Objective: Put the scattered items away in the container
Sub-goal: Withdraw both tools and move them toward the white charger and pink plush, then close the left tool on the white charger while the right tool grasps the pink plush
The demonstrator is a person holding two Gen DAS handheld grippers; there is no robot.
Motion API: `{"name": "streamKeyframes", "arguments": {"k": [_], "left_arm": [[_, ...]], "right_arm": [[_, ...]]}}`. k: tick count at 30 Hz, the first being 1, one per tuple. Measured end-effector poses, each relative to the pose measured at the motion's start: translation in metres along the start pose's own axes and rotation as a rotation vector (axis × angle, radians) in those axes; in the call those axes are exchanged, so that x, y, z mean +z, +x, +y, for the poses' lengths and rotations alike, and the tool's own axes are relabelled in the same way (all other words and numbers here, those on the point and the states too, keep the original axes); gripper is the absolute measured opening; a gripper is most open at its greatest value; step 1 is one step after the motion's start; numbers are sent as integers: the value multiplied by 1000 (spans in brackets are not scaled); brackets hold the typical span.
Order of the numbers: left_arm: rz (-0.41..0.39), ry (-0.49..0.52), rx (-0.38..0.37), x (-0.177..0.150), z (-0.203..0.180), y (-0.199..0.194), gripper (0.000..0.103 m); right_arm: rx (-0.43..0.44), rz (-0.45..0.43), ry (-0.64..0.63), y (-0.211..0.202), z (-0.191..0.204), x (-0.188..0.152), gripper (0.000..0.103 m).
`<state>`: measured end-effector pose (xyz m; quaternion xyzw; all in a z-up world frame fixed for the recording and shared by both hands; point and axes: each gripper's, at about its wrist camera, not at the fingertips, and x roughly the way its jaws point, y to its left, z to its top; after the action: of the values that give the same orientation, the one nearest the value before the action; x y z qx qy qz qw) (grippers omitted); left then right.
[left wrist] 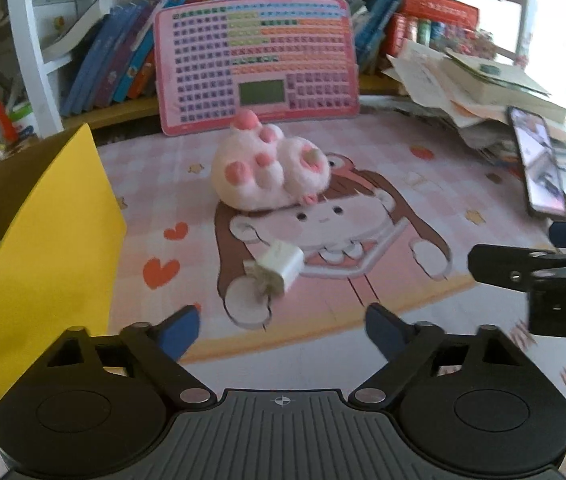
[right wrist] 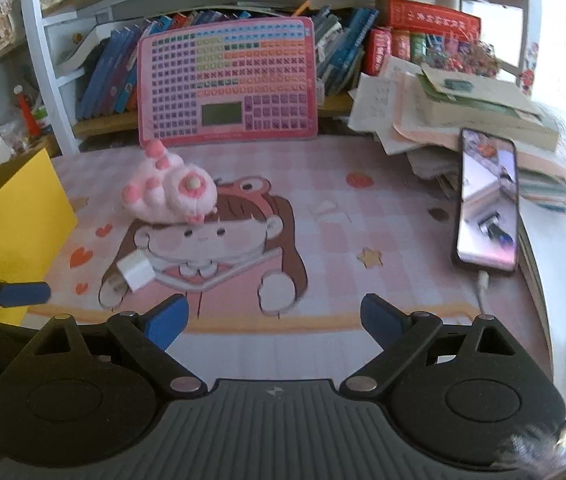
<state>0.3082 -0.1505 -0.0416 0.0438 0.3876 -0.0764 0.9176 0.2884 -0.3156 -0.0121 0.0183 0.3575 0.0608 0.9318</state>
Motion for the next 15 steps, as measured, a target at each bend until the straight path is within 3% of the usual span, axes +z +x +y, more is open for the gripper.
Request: {"name": "streamKeyframes", "arguments": {"k": [2,7,11,15], "left_arm": [[-4,0,14,5,1,10,78],[13,-41,18,13,1,32,75],[15,-35,6,16,-5,47,63],[23,-35,4,20,-7,58,63]], "right_arm": [[19,-7,-3,6,0,7,93],[71,29,-43,26,8,23,93],[134,25,-88,41,19,39,93],[175,43,-129,66,27,59,93]]}}
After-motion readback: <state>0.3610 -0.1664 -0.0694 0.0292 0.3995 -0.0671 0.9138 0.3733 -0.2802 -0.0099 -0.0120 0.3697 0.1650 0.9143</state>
